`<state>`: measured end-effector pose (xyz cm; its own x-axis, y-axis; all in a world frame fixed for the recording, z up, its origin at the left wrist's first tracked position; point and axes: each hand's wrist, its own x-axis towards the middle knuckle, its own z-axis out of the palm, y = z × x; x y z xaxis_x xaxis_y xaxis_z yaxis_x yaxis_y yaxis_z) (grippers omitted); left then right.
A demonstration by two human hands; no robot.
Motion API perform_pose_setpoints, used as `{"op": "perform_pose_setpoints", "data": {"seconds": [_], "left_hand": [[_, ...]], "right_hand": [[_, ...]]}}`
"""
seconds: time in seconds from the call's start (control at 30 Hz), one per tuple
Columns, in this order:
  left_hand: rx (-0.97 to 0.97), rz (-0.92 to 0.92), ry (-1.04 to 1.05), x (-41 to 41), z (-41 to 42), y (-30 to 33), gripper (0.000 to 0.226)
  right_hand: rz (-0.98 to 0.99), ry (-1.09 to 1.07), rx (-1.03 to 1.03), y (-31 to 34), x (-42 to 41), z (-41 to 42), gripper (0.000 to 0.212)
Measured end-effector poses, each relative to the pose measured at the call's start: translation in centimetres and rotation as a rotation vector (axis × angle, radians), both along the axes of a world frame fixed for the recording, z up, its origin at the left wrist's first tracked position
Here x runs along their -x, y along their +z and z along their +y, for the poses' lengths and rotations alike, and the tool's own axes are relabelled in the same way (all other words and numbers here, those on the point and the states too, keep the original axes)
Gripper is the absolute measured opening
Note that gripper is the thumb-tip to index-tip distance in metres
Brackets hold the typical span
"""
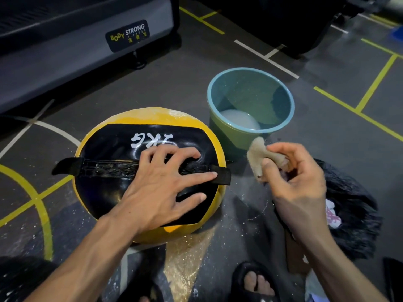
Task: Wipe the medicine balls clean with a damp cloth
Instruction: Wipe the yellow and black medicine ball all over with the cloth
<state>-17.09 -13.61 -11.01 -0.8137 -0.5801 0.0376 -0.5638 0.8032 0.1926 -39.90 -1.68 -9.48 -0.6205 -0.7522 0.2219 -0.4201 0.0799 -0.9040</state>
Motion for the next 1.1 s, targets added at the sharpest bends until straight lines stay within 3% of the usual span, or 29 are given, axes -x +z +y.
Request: {"op": "perform_pose_setpoints", "data": {"seconds": [0.1,0.23,0.4,0.57,0.67,0.77,0.87,0.97,1.1], "left_hand": [[0.013,0.013,-0.019,0.1,-0.3,-0.2,0.041],[-0.027,0.070,-0.028,-0.2,-0.5,-0.2,0.032],[-0.098,0.201,0.016,-0.4,-0.7,-0.3,0.020],[-0.103,0.204,0.031,-0.2,-0.5,-0.2,0.024],[-0.066,0.149,0.027,-0.2,-0.4,-0.1,0.033],[-0.015,0.045,0.007,0.1,-0.4,-0.1,0.036],[-0.003,0.012,0.000,0.4,-0.4,-0.2,0.038],[-0.025,0.036,-0.010,0.4,-0.5,-0.2,0.036],[-0.116,0.133,0.003,0.2,-0.6,0.2,0.033]], "right_hand": [[0.246,0.155,0.019,0.7,-2.4,-1.7,0.028],[0.593,0.520,-0.102,-1.5,-4.3,-3.1,0.026],[0.784,0.598,-0.288,-3.2,-1.1,-1.2,0.011],[0.594,0.218,-0.093,0.3,-0.1,-1.2,0.008],[0.476,0.135,-0.064,2.1,-0.9,-2.4,0.019],[0.414,0.201,-0.091,2.3,-1.6,-3.2,0.023],[0.540,0.397,-0.255,1.9,-2.5,-4.2,0.026],[0.605,0.594,-0.436,1.2,-2.9,-5.1,0.031],[0.577,0.627,-0.490,1.2,-1.6,-5.1,0.034]]}}
